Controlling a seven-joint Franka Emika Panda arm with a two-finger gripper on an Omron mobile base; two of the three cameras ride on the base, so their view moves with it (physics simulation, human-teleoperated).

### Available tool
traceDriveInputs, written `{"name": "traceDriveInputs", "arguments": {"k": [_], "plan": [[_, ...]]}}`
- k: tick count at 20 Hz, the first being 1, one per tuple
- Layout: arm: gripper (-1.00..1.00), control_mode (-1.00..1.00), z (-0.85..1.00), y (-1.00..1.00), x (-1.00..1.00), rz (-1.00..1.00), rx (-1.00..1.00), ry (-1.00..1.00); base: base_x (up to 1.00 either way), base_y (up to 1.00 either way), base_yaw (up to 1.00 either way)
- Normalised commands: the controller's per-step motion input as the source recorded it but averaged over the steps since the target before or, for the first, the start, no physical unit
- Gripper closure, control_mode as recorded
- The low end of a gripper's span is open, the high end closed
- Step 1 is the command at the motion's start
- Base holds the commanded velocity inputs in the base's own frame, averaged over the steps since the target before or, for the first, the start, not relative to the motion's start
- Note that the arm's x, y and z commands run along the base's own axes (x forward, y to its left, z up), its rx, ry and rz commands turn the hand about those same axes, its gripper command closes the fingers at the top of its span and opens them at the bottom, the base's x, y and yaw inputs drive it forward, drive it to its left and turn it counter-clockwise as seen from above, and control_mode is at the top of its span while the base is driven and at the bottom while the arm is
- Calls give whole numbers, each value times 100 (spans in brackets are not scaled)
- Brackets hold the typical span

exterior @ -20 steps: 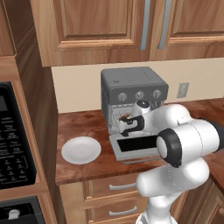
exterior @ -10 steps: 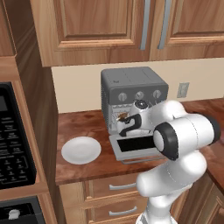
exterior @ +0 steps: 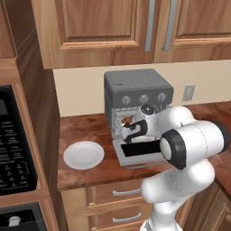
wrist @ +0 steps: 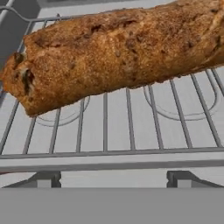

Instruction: Pull the toaster oven rack outwards. Pick up the baguette from the plate and place it on the toaster oven rack. Close the toaster oven door fully and set the temperature to the lowest setting.

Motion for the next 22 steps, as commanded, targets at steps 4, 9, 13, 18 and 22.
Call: {"name": "traceDriveInputs", "arguments": {"k": [4, 9, 13, 18, 22], "plan": [[-100, -100, 24, -23, -100, -17, 1, 0, 0, 0, 0], [-100, -100, 29, -45, -95, -18, 4, 0, 0, 0, 0], [-100, -100, 38, -50, -48, -12, 5, 7, 0, 0, 0], [-100, -100, 2, -5, -3, -1, 1, 1, 0, 0, 0], [-100, -100, 0, -4, 0, 0, 2, 0, 0, 0, 0]]}}
